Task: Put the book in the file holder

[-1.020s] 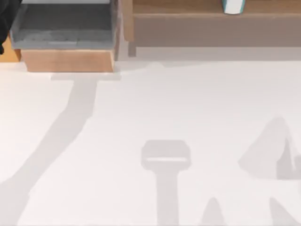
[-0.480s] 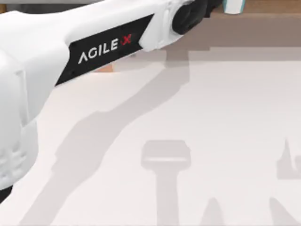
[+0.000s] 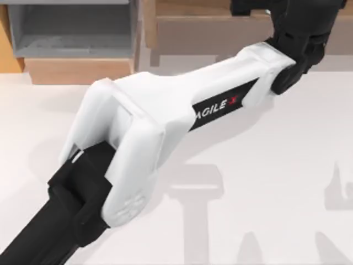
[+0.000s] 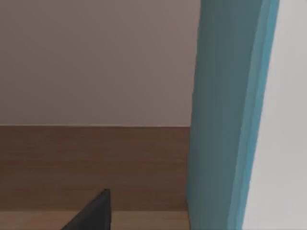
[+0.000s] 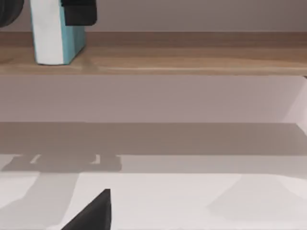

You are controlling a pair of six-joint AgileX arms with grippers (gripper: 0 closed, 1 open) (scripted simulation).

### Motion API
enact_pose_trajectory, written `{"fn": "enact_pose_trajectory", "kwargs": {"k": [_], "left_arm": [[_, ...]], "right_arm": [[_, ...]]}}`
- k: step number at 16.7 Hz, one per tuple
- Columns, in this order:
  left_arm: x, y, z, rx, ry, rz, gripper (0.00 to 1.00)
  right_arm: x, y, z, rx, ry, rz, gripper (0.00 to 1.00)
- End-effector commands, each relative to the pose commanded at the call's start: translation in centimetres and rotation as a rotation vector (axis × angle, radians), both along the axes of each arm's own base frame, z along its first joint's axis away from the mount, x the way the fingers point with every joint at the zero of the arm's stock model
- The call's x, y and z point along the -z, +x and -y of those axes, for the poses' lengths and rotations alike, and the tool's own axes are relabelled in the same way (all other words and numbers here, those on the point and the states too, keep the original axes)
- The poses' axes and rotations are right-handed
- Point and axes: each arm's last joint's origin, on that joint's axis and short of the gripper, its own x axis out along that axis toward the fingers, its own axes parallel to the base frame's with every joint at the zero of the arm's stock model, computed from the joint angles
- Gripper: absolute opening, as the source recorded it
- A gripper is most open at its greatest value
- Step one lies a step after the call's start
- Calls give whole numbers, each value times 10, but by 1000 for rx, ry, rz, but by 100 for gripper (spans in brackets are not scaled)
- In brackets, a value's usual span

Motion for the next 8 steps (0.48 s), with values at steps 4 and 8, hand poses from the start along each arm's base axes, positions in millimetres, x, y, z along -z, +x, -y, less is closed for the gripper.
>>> {"fn": "enact_pose_trajectory", "kwargs": {"k": [4, 8], "left_arm": [[5, 0, 4, -2, -2, 2, 100], [7, 2, 2, -5, 2, -1, 100]], "right_arm": [[0, 0, 0, 0, 0, 0, 100], [0, 0, 0, 0, 0, 0, 100]]}}
